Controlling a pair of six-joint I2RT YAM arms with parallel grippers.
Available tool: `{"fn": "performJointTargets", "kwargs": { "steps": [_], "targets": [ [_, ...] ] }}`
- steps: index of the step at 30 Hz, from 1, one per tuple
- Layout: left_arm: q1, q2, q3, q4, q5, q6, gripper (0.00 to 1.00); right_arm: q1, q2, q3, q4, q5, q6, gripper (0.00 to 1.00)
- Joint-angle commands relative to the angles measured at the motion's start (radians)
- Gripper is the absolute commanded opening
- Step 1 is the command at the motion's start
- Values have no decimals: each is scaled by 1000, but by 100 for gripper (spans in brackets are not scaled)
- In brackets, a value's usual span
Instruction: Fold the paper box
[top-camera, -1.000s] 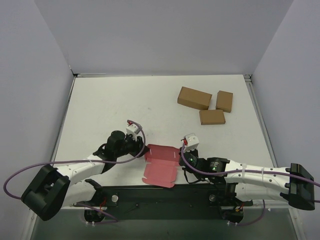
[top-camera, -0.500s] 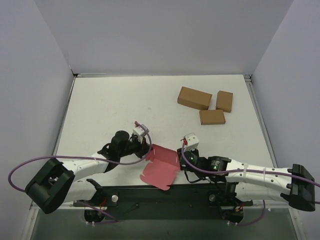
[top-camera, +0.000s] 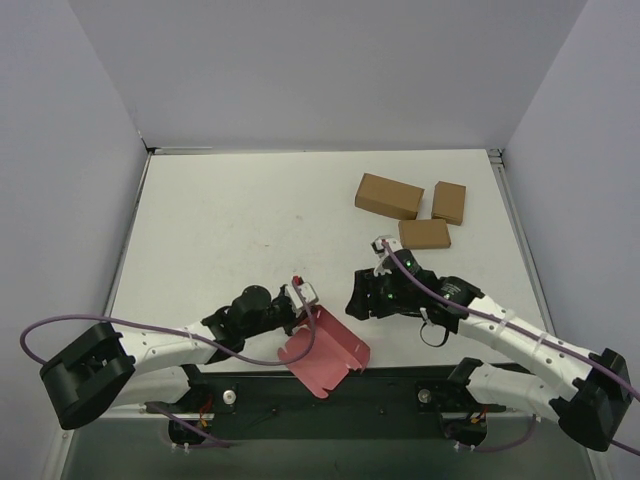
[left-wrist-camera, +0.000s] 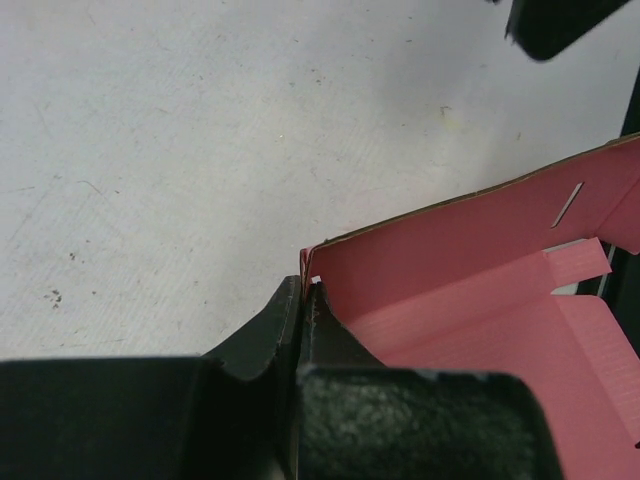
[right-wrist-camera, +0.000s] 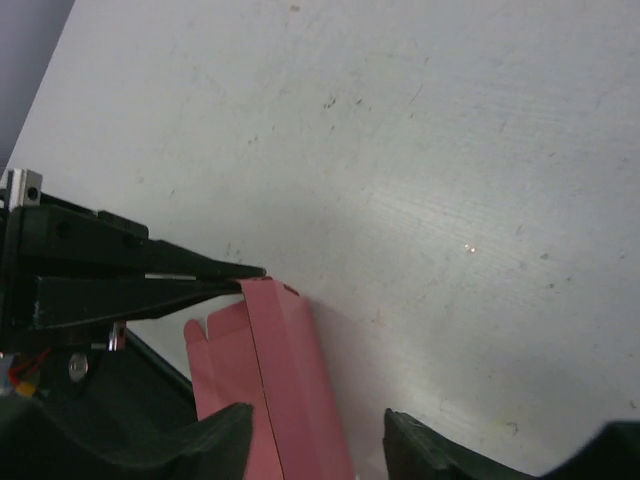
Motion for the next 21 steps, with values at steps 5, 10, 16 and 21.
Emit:
{"fn": "performJointTargets", "kwargs": {
  "steps": [5, 10, 16, 21],
  "targets": [
    [-21, -22, -27, 109, -150, 53, 0, -6, 20, -84, 129, -220, -11, 35],
    [-21, -12, -39, 139, -154, 59, 0, 32, 54, -93, 136, -167, -26, 21],
    [-22, -13, -51, 155, -159, 58, 0, 75, 129, -84, 165, -116, -42, 11],
    [-24, 2, -47, 156, -163, 38, 0, 138, 177, -54, 119, 0, -85, 7]
  ]
}}
